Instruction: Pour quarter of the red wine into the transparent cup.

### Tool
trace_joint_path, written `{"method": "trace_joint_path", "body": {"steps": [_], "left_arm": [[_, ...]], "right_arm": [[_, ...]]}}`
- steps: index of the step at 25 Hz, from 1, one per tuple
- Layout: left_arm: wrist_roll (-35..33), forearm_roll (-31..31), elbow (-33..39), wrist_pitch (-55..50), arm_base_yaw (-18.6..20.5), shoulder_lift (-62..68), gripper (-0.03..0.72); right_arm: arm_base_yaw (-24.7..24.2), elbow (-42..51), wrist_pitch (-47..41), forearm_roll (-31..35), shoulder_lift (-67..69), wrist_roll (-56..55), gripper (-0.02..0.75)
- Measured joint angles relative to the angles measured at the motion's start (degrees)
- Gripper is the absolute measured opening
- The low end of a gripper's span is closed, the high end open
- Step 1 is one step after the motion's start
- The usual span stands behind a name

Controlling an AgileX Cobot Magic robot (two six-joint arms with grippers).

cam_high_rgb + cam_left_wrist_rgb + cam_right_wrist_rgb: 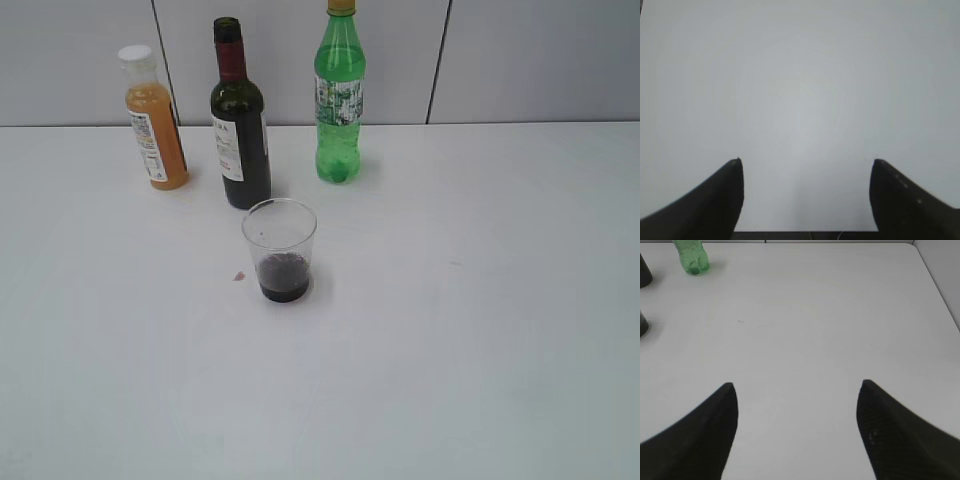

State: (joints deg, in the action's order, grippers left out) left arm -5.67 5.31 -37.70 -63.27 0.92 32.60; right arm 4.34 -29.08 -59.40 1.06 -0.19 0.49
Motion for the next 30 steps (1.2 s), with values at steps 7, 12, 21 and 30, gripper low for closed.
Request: {"method": "trace_joint_path", "body": {"steps": [7,12,21,30], "left_arm": [[0.0,2.0,9.9,0.6,0.0,-16.8,0.592],[0.0,2.5,10.5,0.8,0.0,-25.4,0.592],[0.0,2.8,10.5,0.8,0.0,-32.8,0.592],[0.0,2.9,10.5,0.8,0.0,-32.9,0.592]], "right_arm": [[0.0,0.0,0.0,0.0,0.0,0.0,0.593],[0.0,0.0,0.1,0.0,0.0,0.0,0.593],[0.0,0.0,0.0,0.1,0.0,0.0,0.593],[0.0,0.0,0.0,0.1,0.0,0.0,0.592]]}}
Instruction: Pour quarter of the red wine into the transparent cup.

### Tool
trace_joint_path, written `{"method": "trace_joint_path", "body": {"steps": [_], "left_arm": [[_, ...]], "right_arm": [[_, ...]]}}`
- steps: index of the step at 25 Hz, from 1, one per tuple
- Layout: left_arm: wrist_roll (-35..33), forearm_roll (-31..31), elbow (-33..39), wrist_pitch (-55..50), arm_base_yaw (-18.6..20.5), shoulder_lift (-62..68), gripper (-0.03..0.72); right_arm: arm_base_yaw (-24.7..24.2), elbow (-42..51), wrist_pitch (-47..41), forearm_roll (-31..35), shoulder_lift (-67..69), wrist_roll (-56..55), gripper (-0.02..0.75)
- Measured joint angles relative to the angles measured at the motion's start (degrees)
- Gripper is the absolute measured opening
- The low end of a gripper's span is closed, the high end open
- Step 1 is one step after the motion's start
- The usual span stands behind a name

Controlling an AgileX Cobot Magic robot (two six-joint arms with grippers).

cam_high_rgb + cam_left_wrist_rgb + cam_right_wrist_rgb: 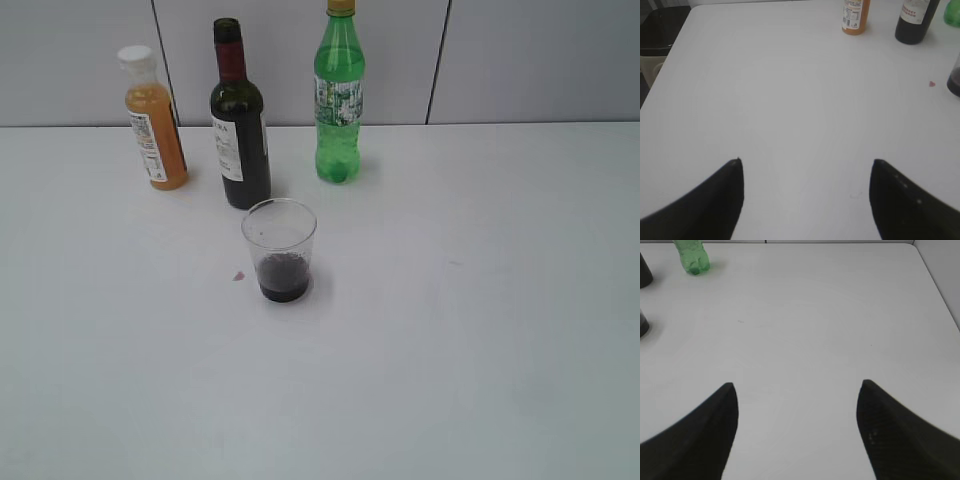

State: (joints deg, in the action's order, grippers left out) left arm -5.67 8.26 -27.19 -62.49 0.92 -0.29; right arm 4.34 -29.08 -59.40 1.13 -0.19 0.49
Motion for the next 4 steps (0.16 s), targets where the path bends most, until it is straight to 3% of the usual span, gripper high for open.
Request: {"method": "trace_joint_path", "body": {"steps": [4], "left_arm": [[0.0,0.0,0.0,0.0,0.0,0.0,0.592]], "right_arm": [[0.0,0.0,0.0,0.0,0.0,0.0,0.592]]}}
